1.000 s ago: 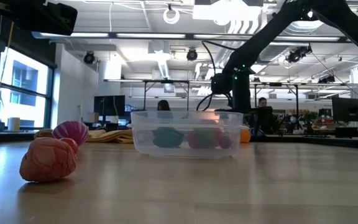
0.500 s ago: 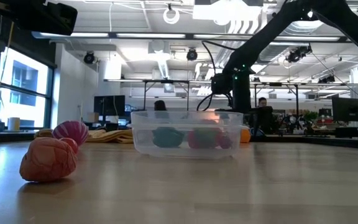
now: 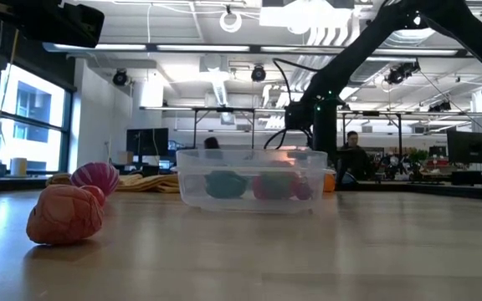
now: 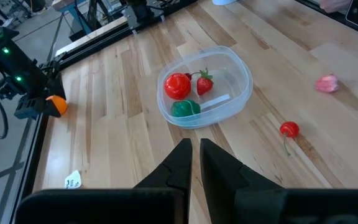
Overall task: Pick and placing Produce into tupperware
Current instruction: Put the orange into the transparent bin
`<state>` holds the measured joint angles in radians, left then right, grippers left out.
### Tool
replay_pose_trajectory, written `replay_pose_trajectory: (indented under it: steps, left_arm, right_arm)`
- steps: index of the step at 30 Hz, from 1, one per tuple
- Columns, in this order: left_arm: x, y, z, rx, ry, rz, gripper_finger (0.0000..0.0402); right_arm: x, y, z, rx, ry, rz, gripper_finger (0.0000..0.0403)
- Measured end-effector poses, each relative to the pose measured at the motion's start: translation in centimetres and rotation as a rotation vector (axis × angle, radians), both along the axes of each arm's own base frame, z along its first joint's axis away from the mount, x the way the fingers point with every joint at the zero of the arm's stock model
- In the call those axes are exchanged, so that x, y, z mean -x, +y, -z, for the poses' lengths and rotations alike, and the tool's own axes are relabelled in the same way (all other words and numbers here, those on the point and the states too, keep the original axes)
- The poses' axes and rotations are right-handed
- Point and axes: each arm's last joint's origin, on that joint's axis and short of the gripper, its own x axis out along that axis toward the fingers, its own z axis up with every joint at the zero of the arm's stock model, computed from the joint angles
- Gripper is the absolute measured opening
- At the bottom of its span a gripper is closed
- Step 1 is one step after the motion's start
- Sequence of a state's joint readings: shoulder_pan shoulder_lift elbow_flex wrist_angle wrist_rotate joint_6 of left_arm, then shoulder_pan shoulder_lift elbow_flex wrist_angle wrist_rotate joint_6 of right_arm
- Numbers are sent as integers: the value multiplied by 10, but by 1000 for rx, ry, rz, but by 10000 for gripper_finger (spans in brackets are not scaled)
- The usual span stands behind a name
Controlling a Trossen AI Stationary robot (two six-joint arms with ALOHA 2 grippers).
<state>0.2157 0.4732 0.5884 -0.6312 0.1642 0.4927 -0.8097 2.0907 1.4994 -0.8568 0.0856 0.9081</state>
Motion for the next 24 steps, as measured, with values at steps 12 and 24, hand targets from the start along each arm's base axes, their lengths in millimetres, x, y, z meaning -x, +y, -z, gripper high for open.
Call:
replay_pose_trajectory:
  steps: [12, 24]
  left_arm:
    - [0, 0, 0, 0, 1, 0, 24]
    - [0, 0, 0, 0, 0, 0, 24]
  right_arm:
    - [1, -1, 0, 21, 17, 22, 240]
    - [0, 0, 0, 28, 21, 12, 237]
